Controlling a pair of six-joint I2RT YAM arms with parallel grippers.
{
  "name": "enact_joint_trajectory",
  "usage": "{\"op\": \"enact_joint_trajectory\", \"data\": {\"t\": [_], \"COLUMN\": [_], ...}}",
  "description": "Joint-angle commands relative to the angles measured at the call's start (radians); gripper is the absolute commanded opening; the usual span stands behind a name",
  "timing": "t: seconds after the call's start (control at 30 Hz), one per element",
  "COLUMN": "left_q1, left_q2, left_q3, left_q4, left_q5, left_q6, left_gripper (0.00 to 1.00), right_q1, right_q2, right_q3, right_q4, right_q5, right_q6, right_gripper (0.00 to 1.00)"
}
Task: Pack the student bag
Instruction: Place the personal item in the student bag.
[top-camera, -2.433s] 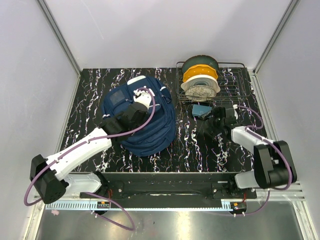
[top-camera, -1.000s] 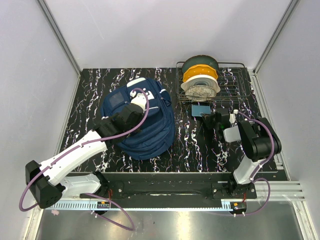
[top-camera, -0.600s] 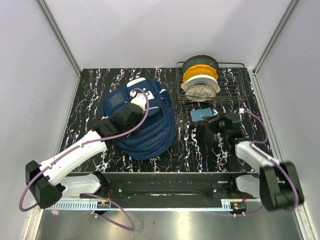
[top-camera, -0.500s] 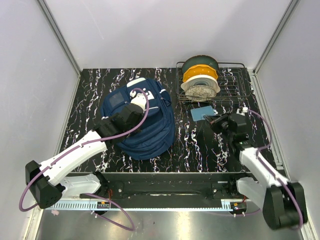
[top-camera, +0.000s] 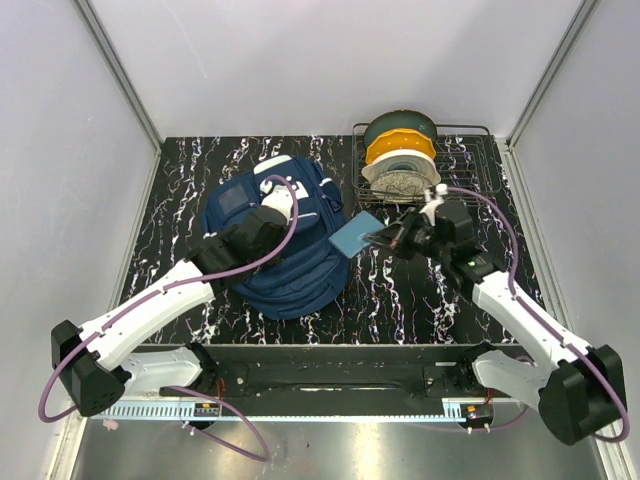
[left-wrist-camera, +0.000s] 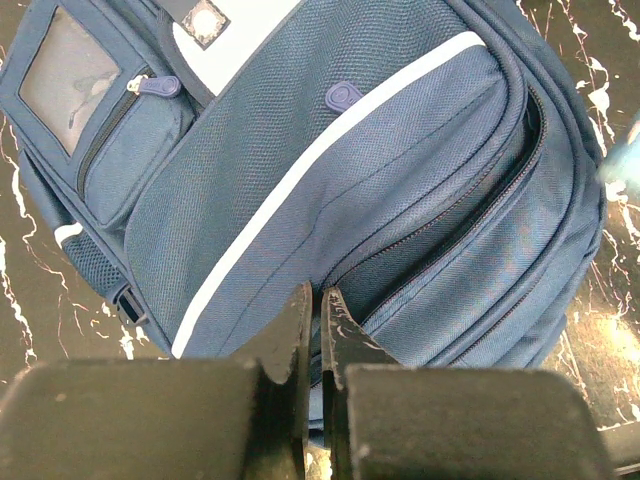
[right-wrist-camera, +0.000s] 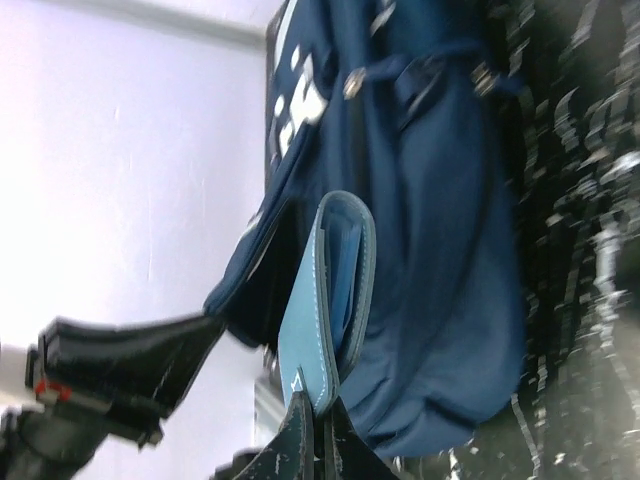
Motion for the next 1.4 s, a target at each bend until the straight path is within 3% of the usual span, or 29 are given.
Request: {"op": "enact_joint_trajectory", "data": {"t": [0.0,0.2,0.53,0.73,1.17,1.23,1.37], "left_q1": [0.006,0.006,0.006,0.006,0.006,0.006,0.006], "left_q2": [-0.009,-0.011,-0.023,-0.017,-0.008,-0.009,-0.018], "left_q3": [0.085,0.110,0.119,0.130,0.161,0.161,0.173], "left_q4": [0.061,0.061,0.059,0.065,0.059,0.059,0.047], "left_q5": [-0.036,-0.044,-0.011,0.018,0.065,0.064,0.039], "left_q6": [-0.034,-0.047,-0.065,-0.073,-0.088,-0.090,-0.096], "left_gripper": [0.00,0.00,0.00,0.00,0.00,0.00,0.00], "right_q1": [0.114,0.219,0.260,0.271,0.357,0.361,0.372], "right_q2": [0.040,0.136,0.305,0.426,0.655,0.696,0.724], "right_q3": [0.071,0.094,0.138,0.176,0.339,0.360,0.353], "right_q4": [0.047,0.157,0.367,0.398,0.450,0.455,0.486], "right_q5": [-0.040,-0.053,-0.079,-0.073,0.129,0.143,0.129], "right_q6": [0.004,0.058,0.151,0.197,0.171,0.179,0.159], "right_gripper": [0.00,0.00,0.00,0.00,0.00,0.04,0.35]}}
